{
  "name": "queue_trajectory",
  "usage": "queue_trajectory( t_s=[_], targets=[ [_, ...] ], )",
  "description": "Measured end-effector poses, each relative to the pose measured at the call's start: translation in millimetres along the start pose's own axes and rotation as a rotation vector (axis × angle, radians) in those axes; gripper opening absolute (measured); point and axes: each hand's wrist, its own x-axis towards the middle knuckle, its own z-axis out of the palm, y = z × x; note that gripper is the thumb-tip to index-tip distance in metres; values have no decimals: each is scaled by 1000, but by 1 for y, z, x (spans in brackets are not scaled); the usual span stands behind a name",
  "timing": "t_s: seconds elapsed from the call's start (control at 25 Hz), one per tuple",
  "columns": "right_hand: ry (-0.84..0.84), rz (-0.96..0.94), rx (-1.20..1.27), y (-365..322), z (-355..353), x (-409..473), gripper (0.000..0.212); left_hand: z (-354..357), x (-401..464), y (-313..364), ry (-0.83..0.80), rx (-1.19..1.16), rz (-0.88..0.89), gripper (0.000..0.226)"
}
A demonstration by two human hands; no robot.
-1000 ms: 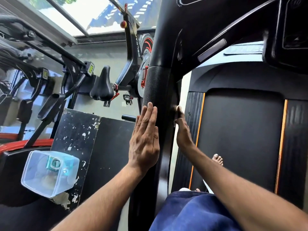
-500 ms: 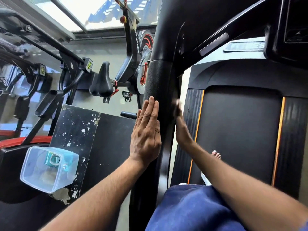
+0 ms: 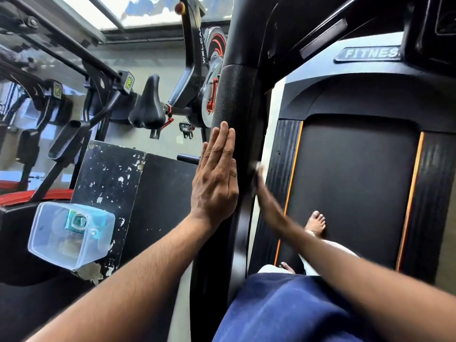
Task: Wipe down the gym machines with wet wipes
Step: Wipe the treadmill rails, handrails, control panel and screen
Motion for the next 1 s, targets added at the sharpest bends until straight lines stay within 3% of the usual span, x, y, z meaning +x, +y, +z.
queue_trajectory(
  t_s=[0.08, 0.2, 0.24, 0.32, 0.48, 0.56, 0.64, 0.8, 0.88, 0.96, 1.0],
  targets=[
    [28, 155, 163, 38, 32, -62, 43, 1, -2, -1, 6, -1, 2, 53],
    [-8, 315, 221, 47, 46, -85, 68, 2, -3, -3, 13, -3, 9, 53],
    [23, 204, 199, 47, 45, -72, 71, 2, -2, -3, 14, -4, 1, 54],
    [133, 75, 185, 26, 29, -25, 54, 2, -2, -1, 0, -4, -16, 55],
    [92, -150, 184, -50, 1, 16, 42, -4, -57, -10, -62, 3, 5, 56],
    [57, -108, 117, -30, 13, -17, 42, -8, -97, -13, -75, -11, 39, 55],
    [12, 25, 66, 42, 44, -71, 56, -6, -108, -21, -43, -45, 63, 53],
    [-27, 252, 190, 143, 95, -170, 104, -4, -103, -21, -19, -70, 55, 53],
    [-19, 169, 93, 145, 89, -160, 107, -2, -107, -23, -2, -90, 61, 53],
    [119, 90, -77, 87, 66, -134, 88, -1, -105, -25, 13, -89, 65, 53],
    [144, -13, -4, 63, 63, -120, 82, -2, -104, -25, 23, -87, 68, 53]
  ],
)
